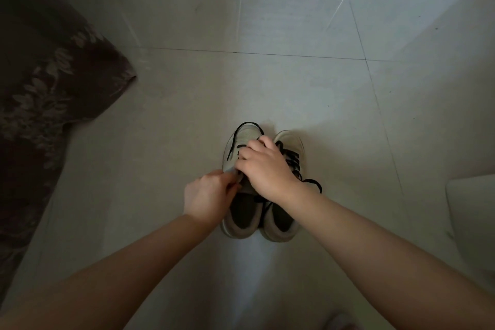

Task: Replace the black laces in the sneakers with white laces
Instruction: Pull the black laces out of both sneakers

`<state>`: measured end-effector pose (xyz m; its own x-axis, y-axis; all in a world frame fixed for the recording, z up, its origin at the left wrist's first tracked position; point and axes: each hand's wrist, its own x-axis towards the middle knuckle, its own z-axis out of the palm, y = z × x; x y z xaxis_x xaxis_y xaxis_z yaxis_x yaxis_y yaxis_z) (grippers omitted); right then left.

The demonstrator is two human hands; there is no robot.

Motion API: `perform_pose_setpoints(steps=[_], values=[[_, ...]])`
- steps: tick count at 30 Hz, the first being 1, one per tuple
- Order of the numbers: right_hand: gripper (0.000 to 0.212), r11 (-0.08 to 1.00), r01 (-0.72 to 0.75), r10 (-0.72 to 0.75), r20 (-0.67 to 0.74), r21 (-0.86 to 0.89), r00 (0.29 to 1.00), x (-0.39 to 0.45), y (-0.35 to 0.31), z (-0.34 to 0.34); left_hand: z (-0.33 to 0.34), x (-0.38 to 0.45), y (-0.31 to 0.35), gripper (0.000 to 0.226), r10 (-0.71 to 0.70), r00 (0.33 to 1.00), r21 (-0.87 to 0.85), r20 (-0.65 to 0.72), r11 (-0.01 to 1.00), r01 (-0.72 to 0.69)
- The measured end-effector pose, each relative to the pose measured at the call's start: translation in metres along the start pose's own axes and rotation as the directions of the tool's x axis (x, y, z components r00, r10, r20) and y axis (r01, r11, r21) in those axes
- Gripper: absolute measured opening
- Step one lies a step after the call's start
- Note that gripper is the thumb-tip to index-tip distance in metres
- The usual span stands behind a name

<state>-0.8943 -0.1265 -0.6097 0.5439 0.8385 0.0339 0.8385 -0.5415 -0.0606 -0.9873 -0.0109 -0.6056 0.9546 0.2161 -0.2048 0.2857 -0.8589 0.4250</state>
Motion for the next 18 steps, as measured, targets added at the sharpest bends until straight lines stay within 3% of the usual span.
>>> perform_pose_setpoints(steps=[4,9,13,16,18], values=[[0.017,0.984,-0.165,0.174,-0.148,0.07,0.973,0.003,0.014,-0.011,-0.001,0.0,-0.001,0.02,-0.031,0.999,-0.032,-0.015,0.999,0.031],[0.017,0.876,-0.451,0.481,-0.238,0.172,0.844,-0.002,0.038,-0.03,0.001,0.0,-0.004,0.02,-0.016,1.0,-0.031,0.015,0.999,0.017],[0.016,0.712,-0.61,0.686,-0.159,0.347,0.71,0.005,0.064,-0.04,0.003,0.0,-0.004,0.019,-0.018,1.0,-0.034,0.023,0.999,0.018],[0.033,0.671,-0.52,0.603,0.019,0.529,0.797,0.011,0.056,-0.041,0.006,-0.001,-0.004,0.018,-0.016,1.0,-0.064,0.008,0.998,0.016],[0.034,0.748,-0.434,0.502,-0.001,0.502,0.865,0.008,0.042,-0.039,0.007,-0.003,-0.003,0.022,-0.009,1.0,-0.083,-0.025,0.997,0.006]])
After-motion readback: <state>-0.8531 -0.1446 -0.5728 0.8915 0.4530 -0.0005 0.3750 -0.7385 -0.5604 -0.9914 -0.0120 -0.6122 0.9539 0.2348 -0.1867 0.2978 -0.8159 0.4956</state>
